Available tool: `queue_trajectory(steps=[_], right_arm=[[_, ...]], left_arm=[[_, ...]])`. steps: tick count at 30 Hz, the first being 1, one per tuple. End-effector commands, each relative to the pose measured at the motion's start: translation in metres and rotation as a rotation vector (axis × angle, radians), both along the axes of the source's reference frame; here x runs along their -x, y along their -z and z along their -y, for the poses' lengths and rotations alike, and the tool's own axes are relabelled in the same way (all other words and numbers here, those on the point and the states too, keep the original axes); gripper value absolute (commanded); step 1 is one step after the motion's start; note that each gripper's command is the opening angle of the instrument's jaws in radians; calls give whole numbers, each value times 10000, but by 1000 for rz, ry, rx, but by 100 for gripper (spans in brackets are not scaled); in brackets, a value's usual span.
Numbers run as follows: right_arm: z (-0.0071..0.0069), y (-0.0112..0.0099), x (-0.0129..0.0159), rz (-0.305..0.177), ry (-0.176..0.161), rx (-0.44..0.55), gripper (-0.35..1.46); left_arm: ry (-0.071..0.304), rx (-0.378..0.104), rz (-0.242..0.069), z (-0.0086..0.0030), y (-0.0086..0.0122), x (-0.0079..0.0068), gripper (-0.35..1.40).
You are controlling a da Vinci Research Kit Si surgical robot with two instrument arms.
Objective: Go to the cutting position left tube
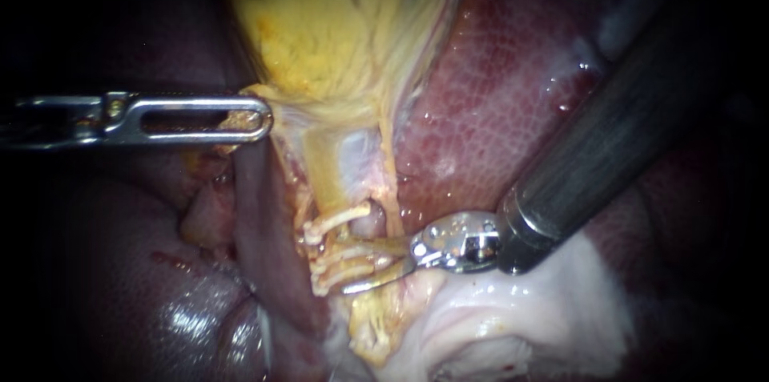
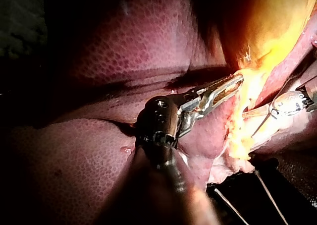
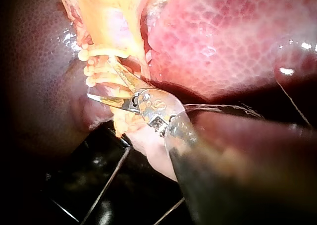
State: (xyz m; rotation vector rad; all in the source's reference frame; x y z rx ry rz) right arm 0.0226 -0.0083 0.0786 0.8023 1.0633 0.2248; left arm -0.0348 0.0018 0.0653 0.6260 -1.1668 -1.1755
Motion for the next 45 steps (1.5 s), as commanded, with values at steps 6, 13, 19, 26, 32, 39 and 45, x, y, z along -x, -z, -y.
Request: queue_trajectory(steps=[6,13,19,26,32,39,45], right_arm=[[0,2,0,0,1,0,136],[0,12,3,0,3,-8,136],[-9,38,20,-4,7,-20,136],[-22,51,44,2,-10,-21,136],[-27,41,45,5,-14,-19,135],[-27,23,34,8,-19,-13,135],[-21,11,18,8,-12,-17,135]], left_arm=[[0,0,0,0,0,0,-35],[0,0,0,0,0,-1,-35],[1,0,-1,1,0,-3,-35],[0,0,0,0,2,-5,-35],[1,0,-1,2,4,-5,-35],[2,0,-2,3,6,-4,-35],[3,0,-3,3,7,-3,-35]])
